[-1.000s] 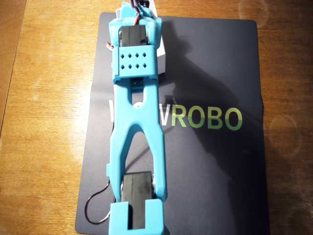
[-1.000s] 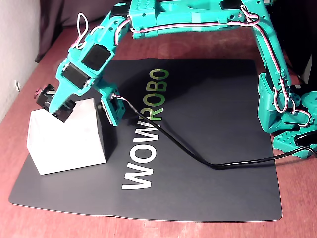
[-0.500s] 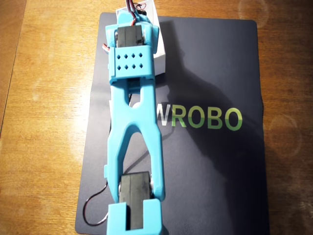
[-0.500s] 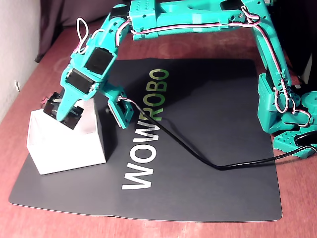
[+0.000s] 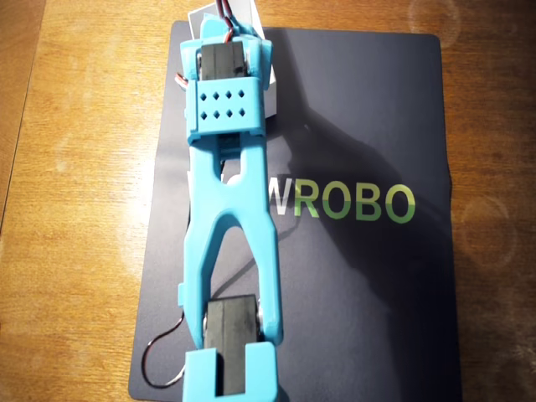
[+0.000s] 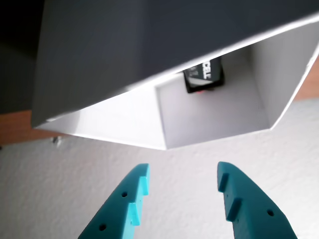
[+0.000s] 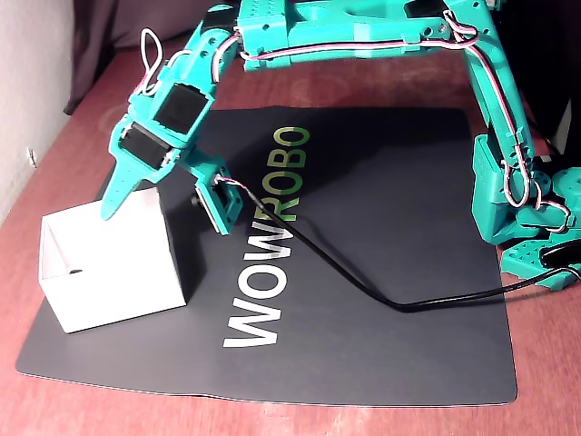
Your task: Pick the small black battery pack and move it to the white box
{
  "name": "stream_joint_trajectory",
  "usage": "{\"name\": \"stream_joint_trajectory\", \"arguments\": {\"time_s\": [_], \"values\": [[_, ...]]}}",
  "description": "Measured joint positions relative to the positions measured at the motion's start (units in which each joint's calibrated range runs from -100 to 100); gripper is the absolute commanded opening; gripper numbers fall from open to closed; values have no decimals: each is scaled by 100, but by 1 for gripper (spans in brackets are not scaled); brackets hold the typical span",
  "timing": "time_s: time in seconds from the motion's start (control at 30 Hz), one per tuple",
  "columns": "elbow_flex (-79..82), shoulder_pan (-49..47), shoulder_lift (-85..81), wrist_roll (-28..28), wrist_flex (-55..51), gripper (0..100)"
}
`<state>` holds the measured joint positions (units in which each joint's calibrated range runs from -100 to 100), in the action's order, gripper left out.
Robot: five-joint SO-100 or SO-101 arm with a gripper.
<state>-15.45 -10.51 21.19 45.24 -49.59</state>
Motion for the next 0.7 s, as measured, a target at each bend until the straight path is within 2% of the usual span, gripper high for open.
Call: {"name": "stream_joint_trajectory", "arguments": {"time_s": [0.07, 0.17, 0.2, 0.23, 0.3, 0.33, 0.37, 0.5, 0.6, 0.7], "values": [[-9, 0, 0, -205, 0, 15], [-55, 0, -51, -925, 0, 15], [-55, -12, -102, -1198, 0, 15], [-55, -25, -229, -1760, 0, 15], [-55, -49, -390, -2270, -122, 15], [-45, -49, -466, -2559, -288, 15], [-45, -49, -695, -3095, -698, 15], [-55, -260, -1288, -4088, -1832, 15], [-36, -420, -1822, -4630, -2721, 15], [682, -408, -2483, -4934, -2887, 15]]}}
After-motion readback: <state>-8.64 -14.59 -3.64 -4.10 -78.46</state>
